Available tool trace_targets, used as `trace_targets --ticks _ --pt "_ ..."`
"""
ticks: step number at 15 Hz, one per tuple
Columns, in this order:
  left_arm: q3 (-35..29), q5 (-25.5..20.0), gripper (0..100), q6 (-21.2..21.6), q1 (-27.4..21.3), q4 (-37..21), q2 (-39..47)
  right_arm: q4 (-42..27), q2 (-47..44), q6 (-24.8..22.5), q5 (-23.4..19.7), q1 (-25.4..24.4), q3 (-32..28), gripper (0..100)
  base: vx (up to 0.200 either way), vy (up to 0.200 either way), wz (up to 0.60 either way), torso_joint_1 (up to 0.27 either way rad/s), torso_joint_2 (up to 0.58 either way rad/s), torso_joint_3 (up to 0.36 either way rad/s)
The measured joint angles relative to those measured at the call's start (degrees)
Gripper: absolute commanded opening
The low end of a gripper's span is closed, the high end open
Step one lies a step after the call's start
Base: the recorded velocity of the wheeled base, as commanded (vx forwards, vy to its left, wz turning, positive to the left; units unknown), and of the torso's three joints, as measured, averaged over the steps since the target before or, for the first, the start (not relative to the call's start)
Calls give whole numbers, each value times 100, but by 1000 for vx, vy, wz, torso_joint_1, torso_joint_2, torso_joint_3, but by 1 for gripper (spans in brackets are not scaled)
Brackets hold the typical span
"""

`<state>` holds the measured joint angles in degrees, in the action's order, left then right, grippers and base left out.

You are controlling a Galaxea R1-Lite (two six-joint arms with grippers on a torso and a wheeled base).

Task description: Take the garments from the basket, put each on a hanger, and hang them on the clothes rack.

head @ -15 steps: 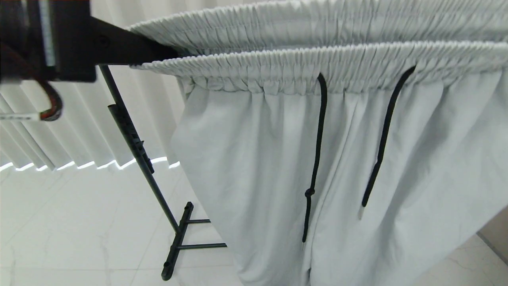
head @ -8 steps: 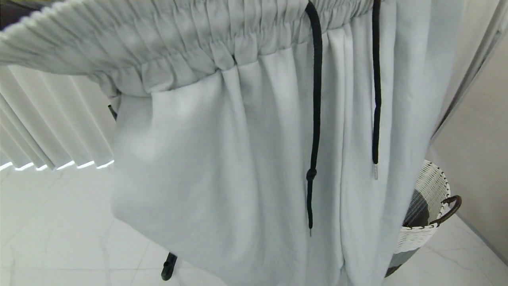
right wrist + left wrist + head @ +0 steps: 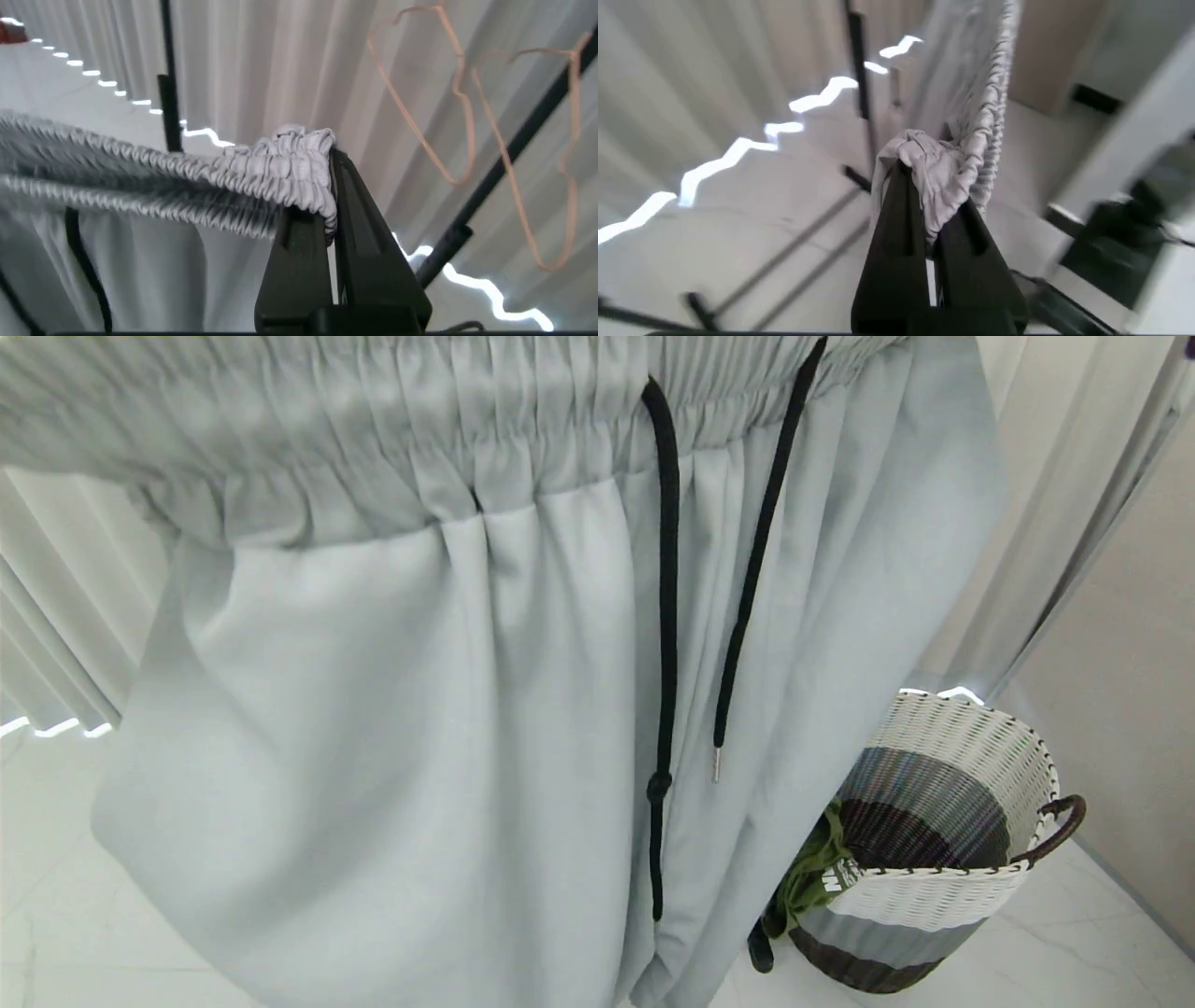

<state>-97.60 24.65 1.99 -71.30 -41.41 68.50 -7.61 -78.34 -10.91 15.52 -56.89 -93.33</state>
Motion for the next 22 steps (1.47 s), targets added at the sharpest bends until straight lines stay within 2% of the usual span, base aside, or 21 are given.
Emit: trace_targets --ticks 2,5,9,16,17,22 --pt "-510 72 0 441 428 228 265 -418 74 -1 -2 188 -215 0 0 0 0 0 0 0" --pt "-1259 99 0 611 830 471 842 -1029 304 11 7 296 -383 0 0 0 0 0 0 0" --pt "-1042 118 0 514 926 505 1135 -1248 786 13 16 306 319 0 0 0 0 0 0 0" --pt "-1017 124 0 532 934 512 1185 -1248 987 11 10 246 447 0 0 0 0 0 0 0" --pt "-1017 124 0 532 934 512 1185 -1248 995 13 10 243 450 100 0 0 0 0 0 0" --pt "-1017 134 0 532 948 512 1179 -1247 1026 10 0 243 510 100 0 0 0 0 0 0"
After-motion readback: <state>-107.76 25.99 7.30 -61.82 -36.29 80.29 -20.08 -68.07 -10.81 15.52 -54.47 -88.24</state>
